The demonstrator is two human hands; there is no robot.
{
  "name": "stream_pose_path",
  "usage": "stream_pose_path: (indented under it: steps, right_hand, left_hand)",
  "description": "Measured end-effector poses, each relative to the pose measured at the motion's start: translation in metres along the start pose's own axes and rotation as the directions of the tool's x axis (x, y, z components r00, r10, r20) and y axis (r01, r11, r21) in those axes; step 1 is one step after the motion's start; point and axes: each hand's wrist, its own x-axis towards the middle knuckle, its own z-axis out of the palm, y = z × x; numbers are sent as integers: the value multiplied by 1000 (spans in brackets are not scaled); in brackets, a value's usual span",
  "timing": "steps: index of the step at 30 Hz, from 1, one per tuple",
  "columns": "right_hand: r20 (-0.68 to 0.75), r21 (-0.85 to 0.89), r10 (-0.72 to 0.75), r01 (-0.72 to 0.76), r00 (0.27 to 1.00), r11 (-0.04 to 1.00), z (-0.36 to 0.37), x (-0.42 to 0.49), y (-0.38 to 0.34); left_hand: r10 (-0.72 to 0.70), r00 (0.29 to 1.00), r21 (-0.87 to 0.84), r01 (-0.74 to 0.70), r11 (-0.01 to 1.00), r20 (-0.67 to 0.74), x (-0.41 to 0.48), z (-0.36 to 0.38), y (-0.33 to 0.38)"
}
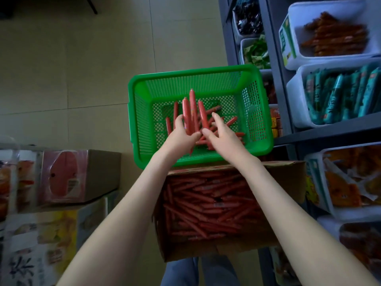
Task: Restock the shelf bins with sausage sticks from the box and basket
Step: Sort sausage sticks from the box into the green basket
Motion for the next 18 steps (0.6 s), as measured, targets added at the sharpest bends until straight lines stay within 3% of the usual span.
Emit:
stream_pose_path:
  steps: [2, 4, 7, 9, 10, 12, 14, 16, 18]
  right_hand:
    - [-15, -197, -8, 4, 1000, 980, 4, -2, 9]
    - [-89, -175, -126, 109, 988, 978, 9, -20, 17]
    - [-306, -287, -453, 373, 837, 883, 22, -63, 37]
    - [-316, -359, -558, 448, 767, 819, 33, -92, 56]
    - [-272, -372, -570, 462, 775, 806, 40, -104, 67]
    - [-122, -367, -463, 393, 878, 843, 55, -120, 92]
    - [53, -402, -188, 194, 981, 895, 69, -125, 120]
    - [164, -472, 38, 45, 986, 880, 77, -126, 148]
    - [208, -531, 108, 20, 972, 847, 80, -125, 167]
  left_hand:
    - [33, 999, 233, -25, 972, -29, -1, 3, -8]
    - [141, 979, 331, -86, 940, -145, -15, 9, -14]
    - [330, 867, 295, -227, 928, -373, -56, 23, -27]
    - [409, 817, 270, -320, 908, -407, -87, 35, -45]
    - [429, 825, 268, -347, 899, -368, -102, 42, -58]
    - [415, 879, 300, -341, 891, -233, -126, 56, -90]
    - [270, 958, 359, -218, 907, -100, -138, 67, -125]
    - [53, 999, 471, -50, 881, 5, -137, 72, -156]
    - [-23, 995, 649, -45, 760, 96, -130, 74, -181]
